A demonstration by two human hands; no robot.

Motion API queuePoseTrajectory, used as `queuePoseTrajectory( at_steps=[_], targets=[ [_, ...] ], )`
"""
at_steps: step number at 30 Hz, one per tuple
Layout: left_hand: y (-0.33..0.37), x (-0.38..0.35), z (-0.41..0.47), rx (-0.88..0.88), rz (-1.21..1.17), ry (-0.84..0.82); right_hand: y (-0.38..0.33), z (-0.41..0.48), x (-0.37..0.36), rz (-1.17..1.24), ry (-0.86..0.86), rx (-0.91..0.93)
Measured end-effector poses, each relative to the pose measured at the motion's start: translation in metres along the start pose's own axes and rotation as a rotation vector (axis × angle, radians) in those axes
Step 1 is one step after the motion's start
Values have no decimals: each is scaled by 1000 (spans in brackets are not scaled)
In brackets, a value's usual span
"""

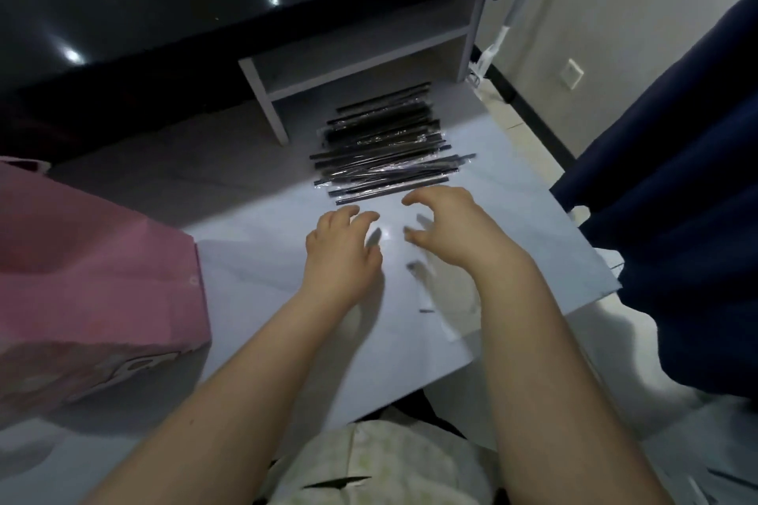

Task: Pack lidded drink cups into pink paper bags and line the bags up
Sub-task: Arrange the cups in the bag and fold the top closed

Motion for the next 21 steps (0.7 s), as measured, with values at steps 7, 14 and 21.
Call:
queuePoseTrajectory(
  at_steps=[7,14,21],
  targets=[
    [-1,6,48,37,88,170,30,58,5,198,-14,-2],
    [-7,7,120,18,142,130,27,119,16,-12,131,131],
    [-13,-6,132,23,111,97,16,139,-14,-195,73,248]
  ],
)
Point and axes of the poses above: each hand's wrist, its own z-axis towards the middle knuckle, its own x-axis out of the back of the hand, y = z × x, the point moved 4 cm from there along z, towards the middle knuckle, and after that the axes turned 9 degrees about y, right-handed, at the moved point
